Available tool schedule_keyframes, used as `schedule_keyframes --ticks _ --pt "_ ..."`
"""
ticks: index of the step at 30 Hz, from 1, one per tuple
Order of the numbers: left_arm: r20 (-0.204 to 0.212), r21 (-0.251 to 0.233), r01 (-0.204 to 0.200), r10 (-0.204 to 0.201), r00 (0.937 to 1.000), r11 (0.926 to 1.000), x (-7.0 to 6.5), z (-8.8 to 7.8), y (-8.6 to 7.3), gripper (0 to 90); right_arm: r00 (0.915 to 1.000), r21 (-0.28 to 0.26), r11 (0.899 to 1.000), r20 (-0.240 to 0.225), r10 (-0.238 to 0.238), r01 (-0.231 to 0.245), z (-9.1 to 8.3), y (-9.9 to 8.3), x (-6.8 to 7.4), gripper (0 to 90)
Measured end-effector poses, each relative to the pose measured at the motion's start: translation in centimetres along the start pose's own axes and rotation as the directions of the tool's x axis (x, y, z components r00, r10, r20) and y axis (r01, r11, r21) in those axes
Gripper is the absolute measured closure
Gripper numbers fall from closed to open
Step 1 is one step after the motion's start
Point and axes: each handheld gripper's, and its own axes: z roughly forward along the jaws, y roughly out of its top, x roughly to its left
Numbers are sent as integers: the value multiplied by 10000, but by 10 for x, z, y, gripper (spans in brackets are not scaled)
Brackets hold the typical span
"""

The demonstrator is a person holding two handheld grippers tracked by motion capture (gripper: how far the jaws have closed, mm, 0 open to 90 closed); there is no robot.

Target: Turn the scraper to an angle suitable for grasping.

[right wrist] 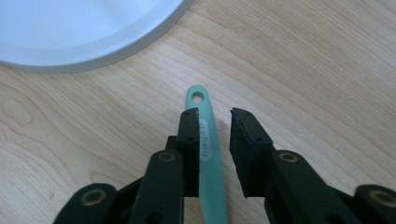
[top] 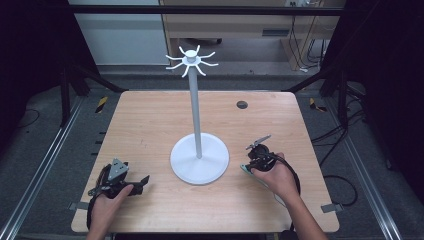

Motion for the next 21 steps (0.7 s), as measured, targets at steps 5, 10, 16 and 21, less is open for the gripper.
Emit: schedule_keyframes --ticks 5,10,16,21 --pt "20 23 -28 28 10000 10000 0 0 0 39 9998 265 9995 -19 -173 173 2 4 3 671" --pt "27 31 -59 59 10000 10000 -1 1 0 39 9998 515 9985 -122 -168 174 4 7 4 638" --pt "6 83 -138 138 9999 9999 -1 1 0 39 9990 936 9947 -174 -410 424 9 8 6 629" --pt "9 107 -168 168 9999 9998 -1 1 0 40 9983 1255 9904 -73 -582 587 11 10 7 648"
